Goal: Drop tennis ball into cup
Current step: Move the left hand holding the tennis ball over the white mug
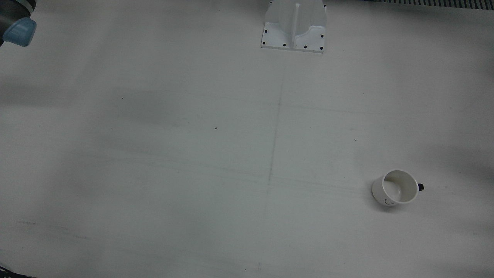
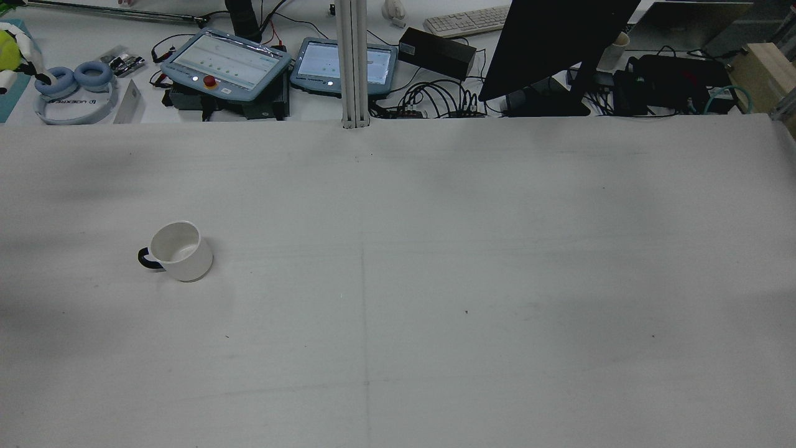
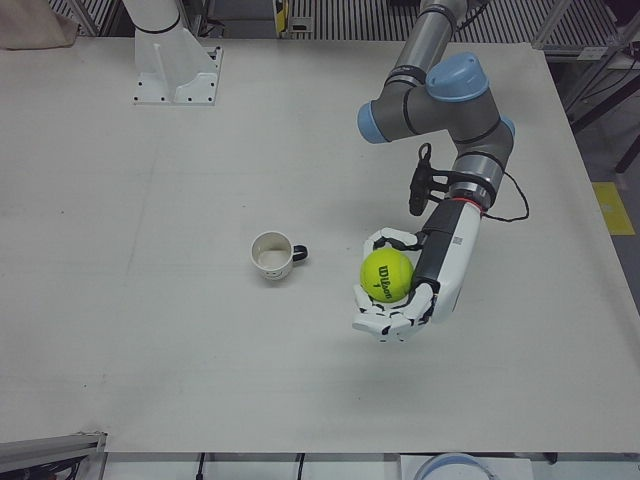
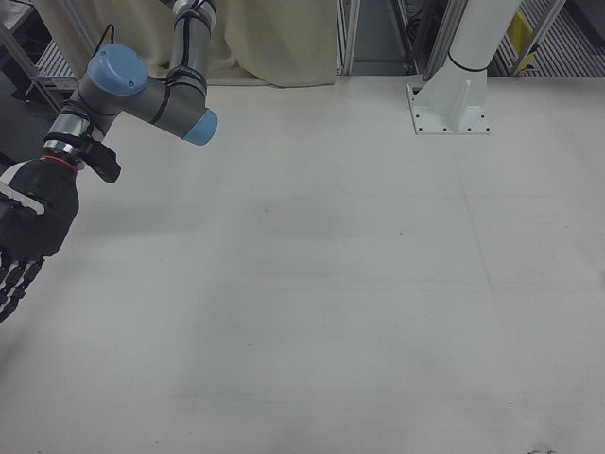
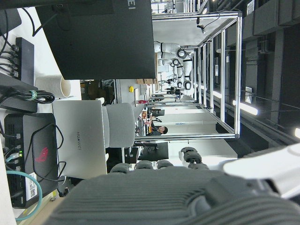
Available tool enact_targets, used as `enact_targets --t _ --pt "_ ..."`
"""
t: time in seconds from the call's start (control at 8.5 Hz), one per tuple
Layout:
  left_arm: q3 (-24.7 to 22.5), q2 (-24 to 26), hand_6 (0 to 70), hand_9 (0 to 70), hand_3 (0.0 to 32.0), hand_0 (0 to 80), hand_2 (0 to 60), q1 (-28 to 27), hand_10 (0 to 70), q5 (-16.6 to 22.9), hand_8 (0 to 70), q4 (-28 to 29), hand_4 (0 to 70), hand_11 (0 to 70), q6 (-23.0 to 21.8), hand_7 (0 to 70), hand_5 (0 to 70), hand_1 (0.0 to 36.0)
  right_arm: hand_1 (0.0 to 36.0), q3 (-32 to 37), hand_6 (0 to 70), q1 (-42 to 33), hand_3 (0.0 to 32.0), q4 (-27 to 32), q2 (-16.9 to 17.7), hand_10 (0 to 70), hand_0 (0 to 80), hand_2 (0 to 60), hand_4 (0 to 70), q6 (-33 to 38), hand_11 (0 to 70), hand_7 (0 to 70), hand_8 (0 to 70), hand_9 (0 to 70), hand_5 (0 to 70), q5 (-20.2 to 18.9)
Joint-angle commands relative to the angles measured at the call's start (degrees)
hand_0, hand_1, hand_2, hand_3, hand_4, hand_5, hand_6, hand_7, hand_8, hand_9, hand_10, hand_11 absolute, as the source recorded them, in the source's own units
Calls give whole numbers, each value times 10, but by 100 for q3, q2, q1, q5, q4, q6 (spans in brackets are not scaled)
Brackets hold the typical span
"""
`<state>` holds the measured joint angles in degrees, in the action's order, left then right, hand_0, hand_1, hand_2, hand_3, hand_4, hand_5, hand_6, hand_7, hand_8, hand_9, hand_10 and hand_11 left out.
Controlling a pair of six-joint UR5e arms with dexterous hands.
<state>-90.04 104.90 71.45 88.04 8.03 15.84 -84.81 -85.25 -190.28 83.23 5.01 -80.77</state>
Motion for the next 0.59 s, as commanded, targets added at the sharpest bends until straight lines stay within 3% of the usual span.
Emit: enact_targets --t 0.0,0.24,0.47 --pt "-354 -22 700 452 320 800 600 -1003 281 151 512 85 121 436 216 660 357 360 0 0 0 0 0 0 0 0 0 0 0 0 0 0 0 0 0 0" --pt "-427 -22 700 444 320 800 600 -1693 282 152 508 111 76 439 698 622 352 360 0 0 0 0 0 0 0 0 0 0 0 0 0 0 0 0 0 0" --pt "-340 -31 700 444 320 800 600 -1941 284 126 505 164 36 443 833 608 348 360 0 0 0 0 0 0 0 0 0 0 0 0 0 0 0 0 0 0"
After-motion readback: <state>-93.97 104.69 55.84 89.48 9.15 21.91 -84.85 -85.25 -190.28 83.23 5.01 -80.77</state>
